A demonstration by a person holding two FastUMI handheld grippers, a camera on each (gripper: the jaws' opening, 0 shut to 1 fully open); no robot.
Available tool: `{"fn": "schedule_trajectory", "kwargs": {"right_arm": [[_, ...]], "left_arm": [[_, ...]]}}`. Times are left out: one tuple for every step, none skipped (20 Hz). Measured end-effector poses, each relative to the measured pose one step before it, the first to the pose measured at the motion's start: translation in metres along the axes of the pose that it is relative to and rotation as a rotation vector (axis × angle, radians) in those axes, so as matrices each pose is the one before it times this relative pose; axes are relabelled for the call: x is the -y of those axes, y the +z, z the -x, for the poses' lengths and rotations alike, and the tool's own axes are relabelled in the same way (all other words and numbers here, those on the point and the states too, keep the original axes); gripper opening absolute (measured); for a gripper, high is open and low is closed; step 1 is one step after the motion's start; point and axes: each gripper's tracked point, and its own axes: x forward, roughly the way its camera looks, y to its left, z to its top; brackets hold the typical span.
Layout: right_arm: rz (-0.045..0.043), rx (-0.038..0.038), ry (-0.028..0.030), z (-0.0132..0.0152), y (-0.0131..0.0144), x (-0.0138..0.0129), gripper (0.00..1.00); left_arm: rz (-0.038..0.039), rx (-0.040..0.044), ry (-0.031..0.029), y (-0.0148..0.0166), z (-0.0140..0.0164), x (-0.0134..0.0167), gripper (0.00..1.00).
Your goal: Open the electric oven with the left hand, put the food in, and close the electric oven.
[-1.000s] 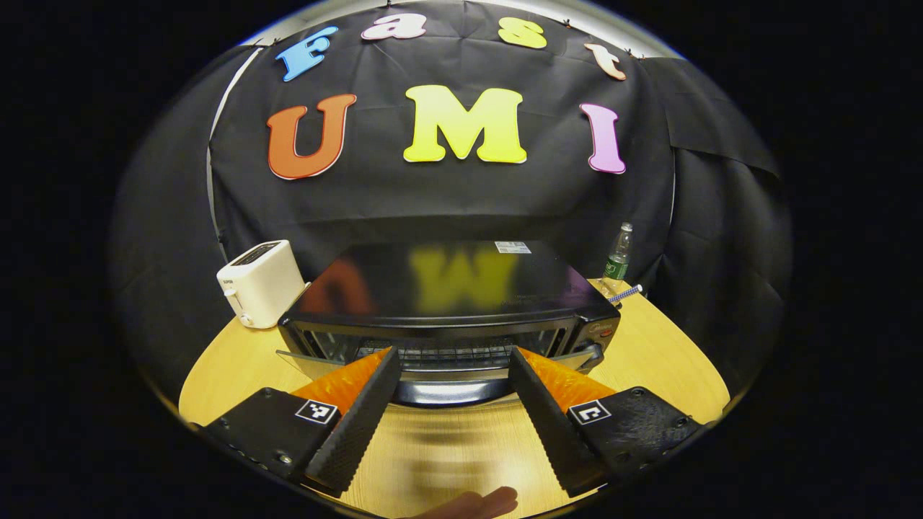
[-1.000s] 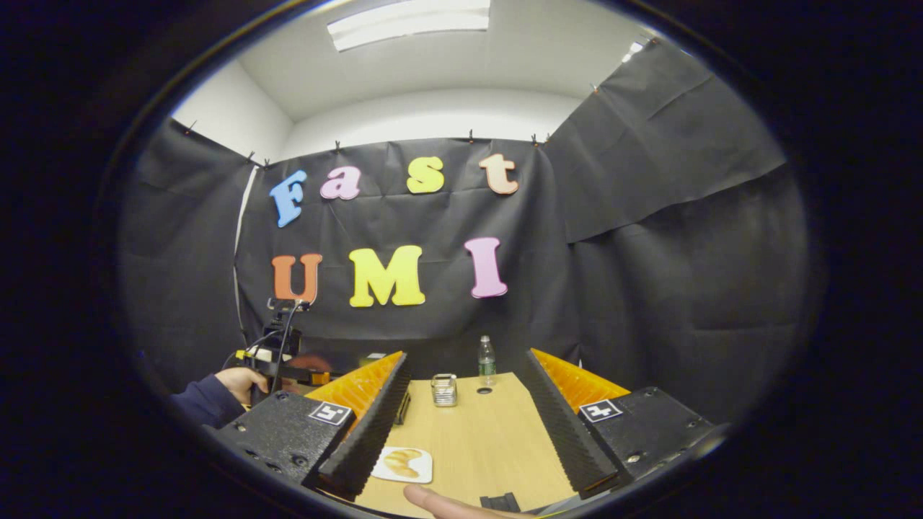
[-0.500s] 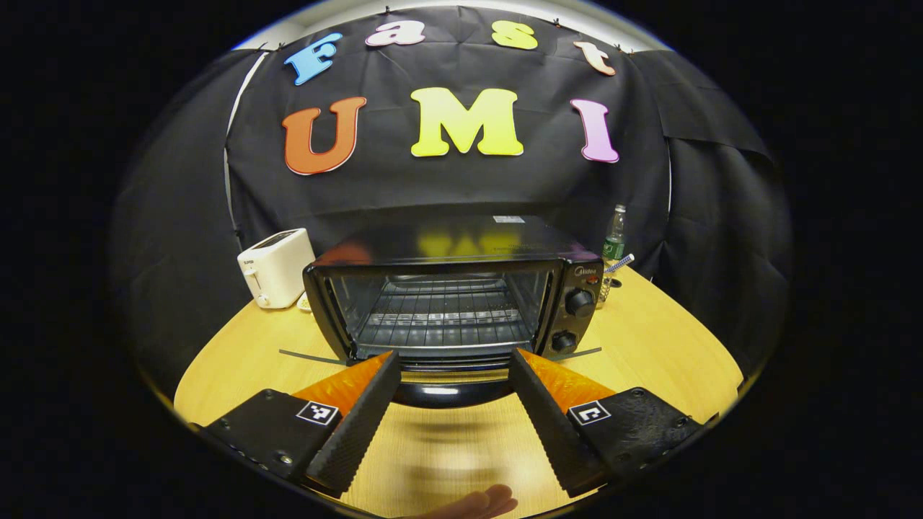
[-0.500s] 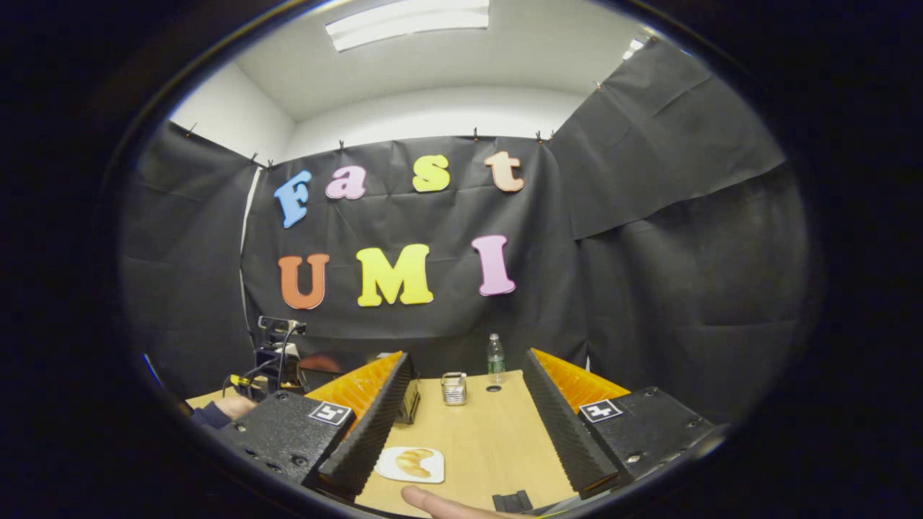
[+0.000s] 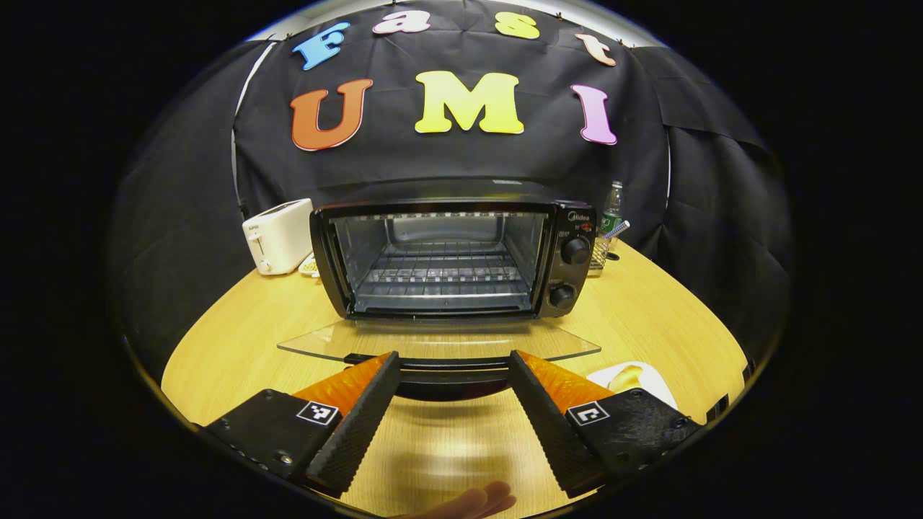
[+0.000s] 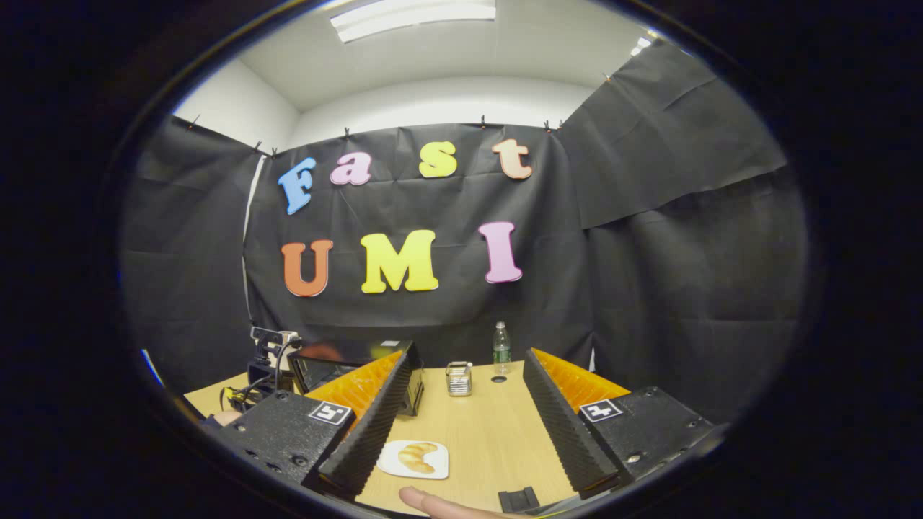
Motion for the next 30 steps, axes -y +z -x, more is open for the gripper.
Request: {"fn": "schedule_trajectory", "kwargs": {"right_arm": [[0.00068,-0.00332,0.00136,-0.00029,-0.00052,-0.00139,0.96],[-0.0012,-0.00155,0.00364,-0.00008,-0.00214,-0.00208,0.96],[0.00017,-0.00581,0.00204,-0.00128,-0.00108,-0.00175,0.96],[0.00052,-0.00451,0.00112,-0.00181,-0.00273,-0.00069,0.96],[0.00154,-0.00493,0.00038,-0.00137,-0.00131,-0.001,0.96],[0.00084,-0.00402,0.00036,0.00034,-0.0022,-0.00087,0.96],[0.00147,-0.00435,0.00065,0.00005,-0.00142,-0.00104,0.96],[0.00036,-0.0031,-0.00017,-0.00031,-0.0005,-0.00054,0.96],[-0.00016,0.00048,0.00138,-0.00062,0.00092,-0.00113,0.96],[-0.00012,0.0011,0.00074,-0.0009,-0.00006,-0.00109,0.96],[-0.00078,0.00029,-0.0007,-0.00155,-0.00008,-0.0007,0.96],[-0.0006,-0.00247,-0.00007,-0.00165,-0.00186,-0.00055,0.96],[0.00094,-0.00596,0.00096,-0.00178,-0.00253,-0.00237,0.96],[0.00291,-0.00623,0.00095,-0.00179,-0.00274,-0.00146,0.96],[0.00456,-0.00664,0.00096,-0.00196,-0.00136,-0.00179,0.96],[0.00312,-0.00507,0.00138,-0.0023,-0.00339,-0.00111,0.96],[0.0017,-0.00844,0.00103,-0.00324,-0.00269,-0.00147,0.96],[0.0005,-0.00861,0.00447,-0.00358,-0.00298,-0.00231,0.96],[-0.00187,-0.00877,0.00542,-0.00215,-0.00446,-0.00239,0.96],[-0.00432,-0.00789,0.0068,-0.0025,-0.00273,-0.00229,0.96],[-0.00381,-0.00972,0.009,-0.00326,-0.00437,-0.00296,0.96],[-0.00331,-0.00895,0.01134,-0.00369,-0.00362,-0.00404,0.96],[-0.00315,-0.00743,0.01271,-0.00418,-0.00279,-0.00401,0.96],[-0.00005,-0.00687,0.0129,-0.00539,-0.00386,-0.00423,0.96],[0.00889,-0.01458,0.0072,-0.00608,-0.00665,-0.00252,0.96],[0.01256,-0.01597,0.00367,-0.00665,-0.00726,-0.00187,0.96],[0.00948,-0.01359,0.00386,-0.0063,-0.00722,-0.00347,0.96],[0.0077,-0.0152,0.00677,-0.00641,-0.00957,-0.0045,0.96],[0.00296,-0.0198,0.00804,-0.00865,-0.01009,-0.00479,0.96],[0.00032,-0.03046,0.00916,-0.01023,-0.01326,-0.00415,0.96]], "left_arm": [[0.00148,-0.0001,-0.0001,-0.00723,0.00105,-0.00009,1.0],[0.00014,0.00448,0.00019,-0.00526,-0.00059,0.00037,0.99],[0.00078,-0.00739,0.00095,-0.00807,-0.00141,0.00079,0.99],[0.00265,-0.01553,-0.00018,-0.00866,-0.00248,0.00021,0.99],[0.00644,-0.02354,-0.00052,-0.01002,-0.00296,-0.00024,0.99],[0.0132,-0.02683,-0.00459,-0.01116,-0.00564,-0.00075,0.98],[0.02807,-0.02808,-0.00587,-0.01064,-0.00377,-0.00028,0.97],[0.03124,-0.01023,0.00627,-0.00664,-0.00237,-0.00403,0.97],[0.00908,0.02408,-0.00403,0.00282,0.0008,-0.0011,0.97],[-0.00481,0.01925,-0.00904,0.00324,0.00048,0.00042,0.95],[-0.00333,0.00283,-0.00799,-0.00107,0.00024,0.00169,0.93],[0.00181,0.01248,-0.01136,0.00015,0.00242,0.00055,0.93],[0.00517,0.02067,-0.01315,0.00448,0.00413,-0.00022,0.93],[0.0073,0.02112,-0.00579,0.00587,0.00635,-0.0028,0.93],[0.00654,0.02095,0.00036,0.00766,0.0078,-0.00389,0.93],[0.00387,0.02814,-0.00369,0.0106,0.01035,-0.00255,0.93],[0.00502,0.0334,-0.00145,0.01343,0.01239,-0.0035,0.93],[0.00257,0.03226,0.00199,0.0148,0.01355,-0.00467,0.93],[-0.00205,0.04038,0.00015,0.01535,0.01508,-0.00315,0.93],[-0.00664,0.04004,-0.00426,0.01616,0.01637,-0.00098,0.93],[-0.0071,0.04321,0.00068,0.01598,0.01658,-0.00328,0.94],[-0.00582,0.04326,0.00725,0.0172,0.01606,-0.00284,0.95],[-0.00386,0.03917,0.00029,0.01601,0.01569,-0.00162,0.94],[-0.00575,0.03112,-0.00324,0.01508,0.01513,-0.00044,0.94],[-0.00907,0.02742,0.00028,0.01408,0.01344,-0.0015,0.94],[-0.01213,0.02032,0.00673,0.01327,0.01269,-0.00323,0.94],[-0.01447,0.01482,0.01558,0.01151,0.01247,-0.00476,0.94],[-0.01139,0.01331,0.01907,0.01058,0.0108,-0.00361,0.94],[-0.00998,0.00998,0.01261,0.00863,0.0063,0.0005,0.94],[-0.00459,0.01418,0.00515,0.01027,0.00895,0.00182,0.94]]}}
